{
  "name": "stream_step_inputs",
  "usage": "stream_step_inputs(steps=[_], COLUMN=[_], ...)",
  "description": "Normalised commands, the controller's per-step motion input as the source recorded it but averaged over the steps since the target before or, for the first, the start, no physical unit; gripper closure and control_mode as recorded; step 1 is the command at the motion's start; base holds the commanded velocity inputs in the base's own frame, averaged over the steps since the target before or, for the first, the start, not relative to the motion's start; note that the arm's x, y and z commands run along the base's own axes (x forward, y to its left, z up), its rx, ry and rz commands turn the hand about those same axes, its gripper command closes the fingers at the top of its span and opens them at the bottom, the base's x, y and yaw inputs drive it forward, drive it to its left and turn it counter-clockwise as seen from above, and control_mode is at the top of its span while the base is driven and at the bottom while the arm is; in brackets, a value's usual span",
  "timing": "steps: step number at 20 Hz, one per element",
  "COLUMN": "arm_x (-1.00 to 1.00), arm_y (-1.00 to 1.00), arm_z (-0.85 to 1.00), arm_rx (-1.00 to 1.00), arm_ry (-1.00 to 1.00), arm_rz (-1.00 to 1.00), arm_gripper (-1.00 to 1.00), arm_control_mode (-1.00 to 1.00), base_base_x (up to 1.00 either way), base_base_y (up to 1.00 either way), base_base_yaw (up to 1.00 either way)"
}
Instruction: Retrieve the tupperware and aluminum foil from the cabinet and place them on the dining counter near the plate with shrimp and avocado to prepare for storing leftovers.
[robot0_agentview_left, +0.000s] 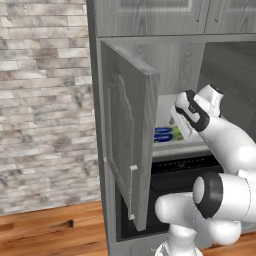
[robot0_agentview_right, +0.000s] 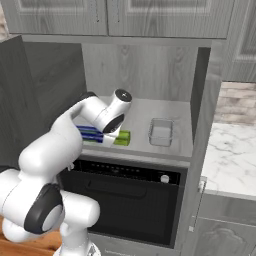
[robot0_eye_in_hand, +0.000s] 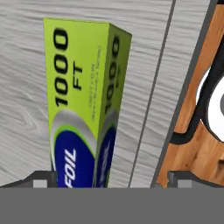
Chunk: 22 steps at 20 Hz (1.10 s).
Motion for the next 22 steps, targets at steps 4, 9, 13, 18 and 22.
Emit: stream_step_inputs(steps=[4,9,13,18,22], arm_x=[0.16,0.16,0.15,0.13,0.1], arm_y=[0.0,0.0,0.0,0.0,0.0], arm_z=[-0.21,-0.11,-0.03,-0.02,-0.03], arm_rx=[0.0,0.0,0.0,0.0,0.0], arm_ry=[0.0,0.0,0.0,0.01,0.03], arm_rz=[0.0,-0.01,-0.01,-0.02,-0.01], arm_gripper=[-1.0,-1.0,-1.0,-1.0,-1.0], arm_control_mode=[-1.0,-1.0,-1.0,-1.0,-1.0], base_base_x=[0.0,0.0,0.0,0.0,0.0], base_base_y=[0.0,0.0,0.0,0.0,0.0], base_base_yaw=[0.0,0.0,0.0,0.0,0.0])
